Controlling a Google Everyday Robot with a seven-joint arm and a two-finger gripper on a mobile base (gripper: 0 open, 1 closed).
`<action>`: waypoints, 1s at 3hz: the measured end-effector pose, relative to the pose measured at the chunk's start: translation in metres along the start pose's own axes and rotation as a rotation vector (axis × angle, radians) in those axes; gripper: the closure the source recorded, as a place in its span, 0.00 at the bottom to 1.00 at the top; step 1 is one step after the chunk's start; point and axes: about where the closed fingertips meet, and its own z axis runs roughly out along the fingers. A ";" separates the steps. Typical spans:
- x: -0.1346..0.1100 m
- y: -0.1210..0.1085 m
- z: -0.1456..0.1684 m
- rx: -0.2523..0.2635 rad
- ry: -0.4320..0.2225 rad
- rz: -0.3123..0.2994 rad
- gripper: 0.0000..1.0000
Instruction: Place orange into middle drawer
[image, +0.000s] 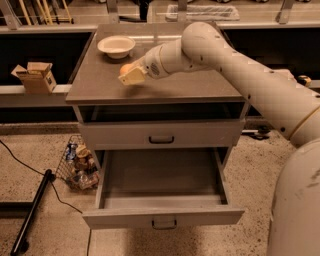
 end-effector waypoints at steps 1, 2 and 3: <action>0.009 0.018 -0.007 -0.010 0.011 -0.008 1.00; 0.018 0.069 -0.034 -0.008 0.017 -0.056 1.00; 0.052 0.116 -0.042 -0.024 0.035 -0.042 1.00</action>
Offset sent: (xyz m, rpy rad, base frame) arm -0.1800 -0.0021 -0.0527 -0.1171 -0.0067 0.0901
